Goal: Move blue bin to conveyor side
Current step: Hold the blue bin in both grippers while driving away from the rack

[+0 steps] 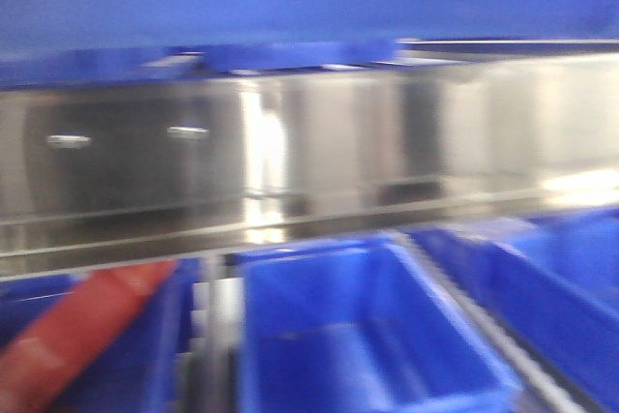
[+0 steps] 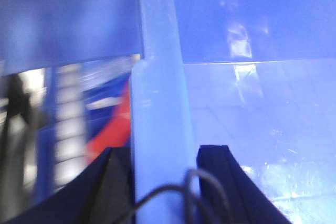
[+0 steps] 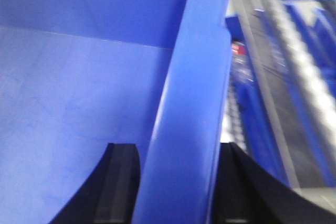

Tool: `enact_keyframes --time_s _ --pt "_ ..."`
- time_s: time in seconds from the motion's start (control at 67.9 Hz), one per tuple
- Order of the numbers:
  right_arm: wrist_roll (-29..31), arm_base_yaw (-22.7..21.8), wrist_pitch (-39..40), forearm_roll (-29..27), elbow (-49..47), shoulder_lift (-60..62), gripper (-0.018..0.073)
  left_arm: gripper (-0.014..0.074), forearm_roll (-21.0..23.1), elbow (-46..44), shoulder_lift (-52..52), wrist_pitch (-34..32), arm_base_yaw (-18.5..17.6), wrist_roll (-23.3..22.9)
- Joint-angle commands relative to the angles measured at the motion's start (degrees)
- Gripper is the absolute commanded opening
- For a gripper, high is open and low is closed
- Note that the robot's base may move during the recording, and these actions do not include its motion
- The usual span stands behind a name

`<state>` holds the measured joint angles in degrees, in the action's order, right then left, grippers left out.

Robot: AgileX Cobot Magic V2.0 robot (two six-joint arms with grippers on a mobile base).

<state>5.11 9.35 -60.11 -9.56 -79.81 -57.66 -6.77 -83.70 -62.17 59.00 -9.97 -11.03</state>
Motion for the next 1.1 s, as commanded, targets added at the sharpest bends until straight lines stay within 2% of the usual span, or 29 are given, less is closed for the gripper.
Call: enact_keyframes --time_s 0.0,1.09 --pt "-0.14 -0.54 6.21 2.85 -0.67 0.97 -0.0078 0.0002 -1.53 -0.97 1.16 -5.51 0.08 0.42" --pt "-0.14 -0.54 6.20 2.85 -0.67 0.87 -0.0078 0.0002 -1.53 -0.97 1.16 -5.64 0.08 0.42"
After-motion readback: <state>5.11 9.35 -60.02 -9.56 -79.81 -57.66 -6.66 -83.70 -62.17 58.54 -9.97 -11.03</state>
